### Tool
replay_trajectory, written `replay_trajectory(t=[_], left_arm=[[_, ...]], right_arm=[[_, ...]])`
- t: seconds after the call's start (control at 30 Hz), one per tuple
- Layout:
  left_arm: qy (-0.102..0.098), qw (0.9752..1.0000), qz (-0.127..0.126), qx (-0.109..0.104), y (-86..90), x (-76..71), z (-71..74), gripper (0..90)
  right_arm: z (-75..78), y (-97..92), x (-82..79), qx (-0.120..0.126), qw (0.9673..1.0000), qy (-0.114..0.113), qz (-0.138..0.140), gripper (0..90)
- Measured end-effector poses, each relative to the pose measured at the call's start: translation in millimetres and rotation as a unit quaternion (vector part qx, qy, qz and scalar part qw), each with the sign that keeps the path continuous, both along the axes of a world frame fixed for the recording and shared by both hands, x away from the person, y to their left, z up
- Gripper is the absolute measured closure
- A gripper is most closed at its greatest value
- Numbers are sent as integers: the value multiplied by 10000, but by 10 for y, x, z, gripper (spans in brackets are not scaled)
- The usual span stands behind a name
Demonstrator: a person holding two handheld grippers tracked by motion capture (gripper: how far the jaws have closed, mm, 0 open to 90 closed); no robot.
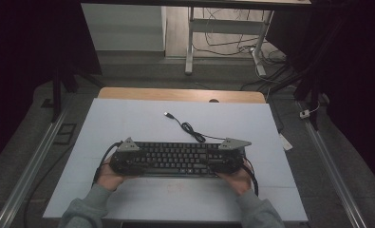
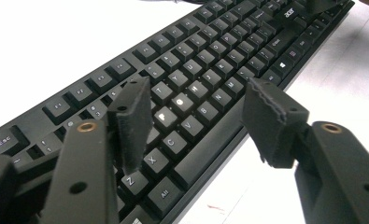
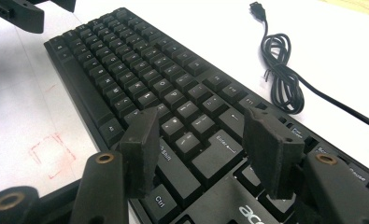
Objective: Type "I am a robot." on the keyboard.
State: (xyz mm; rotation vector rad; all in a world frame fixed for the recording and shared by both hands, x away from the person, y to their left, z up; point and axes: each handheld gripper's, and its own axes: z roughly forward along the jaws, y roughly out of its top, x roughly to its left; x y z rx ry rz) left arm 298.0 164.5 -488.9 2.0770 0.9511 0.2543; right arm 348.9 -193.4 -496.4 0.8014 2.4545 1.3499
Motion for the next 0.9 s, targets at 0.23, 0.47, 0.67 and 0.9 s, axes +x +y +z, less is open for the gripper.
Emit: replay_trajectory(t=[0.23, 0.47, 0.67, 0.9], left_arm=[[-7, 10000, -4, 40, 25, -4, 6, 365], [-107, 9999, 121, -18, 88, -4, 40, 365], [-108, 9992, 381, -5, 132, 16, 36, 399], [-39, 9980, 625, 13, 186, 54, -7, 468]], right_arm=[[-8, 2, 3, -14, 10000, 14, -8, 463], [-8, 4, 4, -67, 10000, 2, -18, 463], [-13, 10, 2, -74, 10000, -6, -26, 460], [-10, 2, 5, -86, 10000, 3, -11, 460]])
